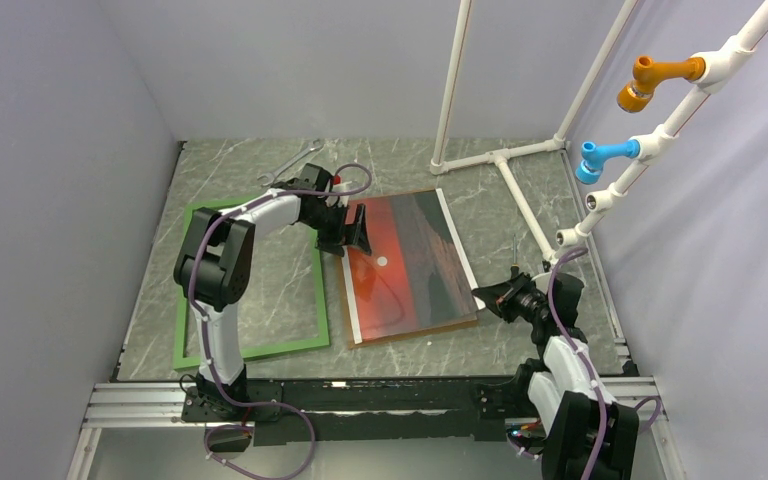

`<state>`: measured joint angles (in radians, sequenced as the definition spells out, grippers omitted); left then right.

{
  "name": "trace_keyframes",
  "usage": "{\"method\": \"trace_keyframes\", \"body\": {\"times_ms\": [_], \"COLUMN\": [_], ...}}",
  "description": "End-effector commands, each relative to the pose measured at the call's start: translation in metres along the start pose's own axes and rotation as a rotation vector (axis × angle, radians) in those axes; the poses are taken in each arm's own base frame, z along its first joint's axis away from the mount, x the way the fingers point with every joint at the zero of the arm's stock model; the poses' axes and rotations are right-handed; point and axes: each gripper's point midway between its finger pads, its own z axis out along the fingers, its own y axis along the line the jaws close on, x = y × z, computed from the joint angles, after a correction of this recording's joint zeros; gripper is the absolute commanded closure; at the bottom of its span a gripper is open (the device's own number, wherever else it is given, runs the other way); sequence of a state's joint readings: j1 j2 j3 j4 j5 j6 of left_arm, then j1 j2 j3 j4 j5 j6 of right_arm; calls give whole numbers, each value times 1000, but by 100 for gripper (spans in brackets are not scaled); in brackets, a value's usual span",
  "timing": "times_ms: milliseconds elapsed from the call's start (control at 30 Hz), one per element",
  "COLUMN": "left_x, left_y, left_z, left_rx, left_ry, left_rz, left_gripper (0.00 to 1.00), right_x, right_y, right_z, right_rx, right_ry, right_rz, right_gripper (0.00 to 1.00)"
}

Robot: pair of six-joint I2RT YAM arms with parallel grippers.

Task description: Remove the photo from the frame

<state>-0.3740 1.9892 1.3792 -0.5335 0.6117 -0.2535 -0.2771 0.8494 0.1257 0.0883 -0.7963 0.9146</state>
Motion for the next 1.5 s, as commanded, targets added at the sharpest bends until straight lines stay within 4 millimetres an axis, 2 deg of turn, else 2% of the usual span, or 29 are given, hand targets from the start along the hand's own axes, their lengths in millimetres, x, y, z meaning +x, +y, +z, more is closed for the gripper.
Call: {"method": "trace_keyframes", "body": {"times_ms": [0,167,467,733,1033,1200,1467], "left_x": [-15,-12,-5,-2,1,1,-1], "left_y": [-10,0,14,20,23,21,15], "left_z": [-20,-15,-4,0,3,3,3], "left_rx": [1,-23,-51,-69,-70,-62,-42], "left_ry": [-82,-62,-19,-2,7,7,2], "left_rz": [51,30,-9,-21,-28,-28,-25], "left_gripper": [1,1,1,1,0,1,1], "right_x": [-5,-10,-18,-39,-57,-65,-61], "right_y": [12,20,46,79,109,148,236], "right_z": [-3,-6,-16,-34,-51,-61,-85], "right_rx": [-38,-29,-63,-7,39,11,-112], "right_ry": [2,-5,-17,-82,-146,-168,-205], "right_rz": [-72,-123,-226,-332,-358,-426,-545], "right_gripper": [100,100,100,100,100,100,100]}}
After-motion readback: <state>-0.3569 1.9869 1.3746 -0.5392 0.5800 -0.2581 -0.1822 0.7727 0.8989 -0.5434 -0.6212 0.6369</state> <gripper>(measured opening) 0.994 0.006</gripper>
